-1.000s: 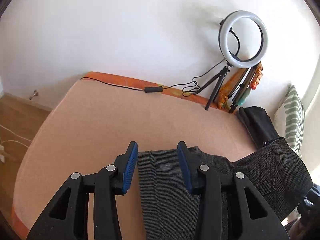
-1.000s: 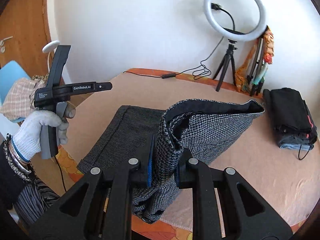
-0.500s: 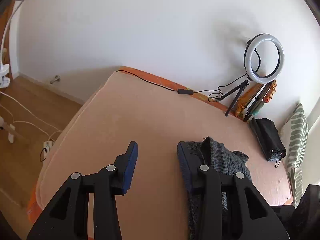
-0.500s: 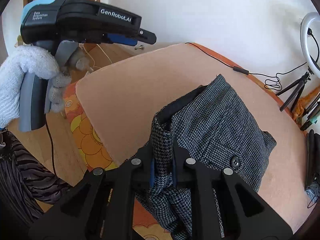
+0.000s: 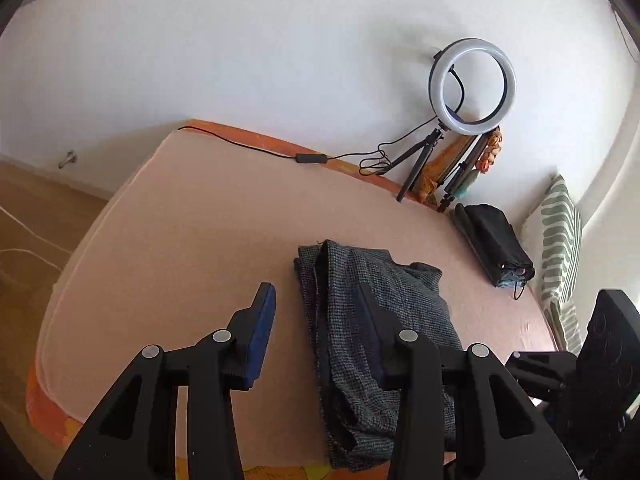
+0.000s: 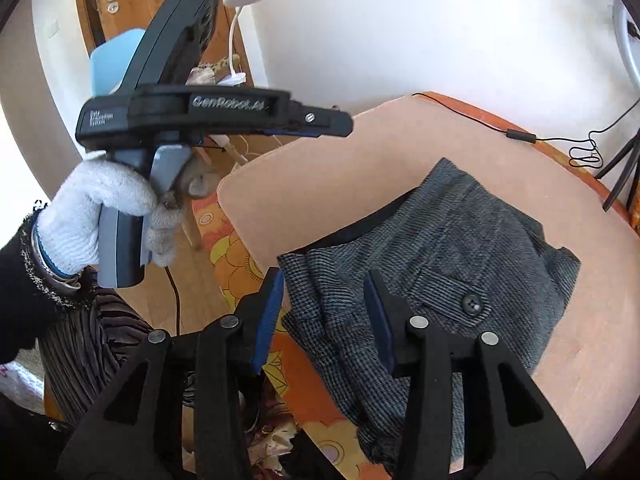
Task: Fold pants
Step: 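Grasp the edge of the folded grey trousers with the left tool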
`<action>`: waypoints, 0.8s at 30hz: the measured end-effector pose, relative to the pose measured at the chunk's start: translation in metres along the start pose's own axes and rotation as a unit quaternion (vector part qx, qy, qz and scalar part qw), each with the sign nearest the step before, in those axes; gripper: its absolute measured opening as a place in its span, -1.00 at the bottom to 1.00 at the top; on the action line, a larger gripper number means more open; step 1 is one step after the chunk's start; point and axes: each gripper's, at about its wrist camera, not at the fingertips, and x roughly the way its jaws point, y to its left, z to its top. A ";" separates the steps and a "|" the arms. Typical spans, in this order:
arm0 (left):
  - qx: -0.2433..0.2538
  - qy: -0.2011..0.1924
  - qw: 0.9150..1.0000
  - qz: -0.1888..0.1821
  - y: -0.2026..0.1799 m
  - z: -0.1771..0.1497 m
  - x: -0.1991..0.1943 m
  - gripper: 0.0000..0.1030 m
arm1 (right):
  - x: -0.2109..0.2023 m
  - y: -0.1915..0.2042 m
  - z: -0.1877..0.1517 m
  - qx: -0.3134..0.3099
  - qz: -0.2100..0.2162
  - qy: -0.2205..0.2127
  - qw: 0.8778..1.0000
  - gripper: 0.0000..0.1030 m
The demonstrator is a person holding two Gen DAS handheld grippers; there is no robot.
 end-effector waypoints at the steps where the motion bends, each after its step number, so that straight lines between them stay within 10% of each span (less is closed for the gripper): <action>1: 0.009 0.004 1.000 -0.004 -0.007 -0.003 0.002 -0.24 | -0.009 -0.011 -0.001 0.013 -0.007 -0.006 1.000 -0.14; 10: 0.105 0.097 0.989 -0.026 -0.058 -0.047 0.042 -0.24 | -0.036 -0.170 -0.010 0.191 -0.090 -0.032 0.977 -0.02; 24: 0.124 0.147 0.981 -0.017 -0.055 -0.077 0.056 -0.24 | 0.040 -0.257 -0.019 0.310 0.010 -0.008 0.951 -0.18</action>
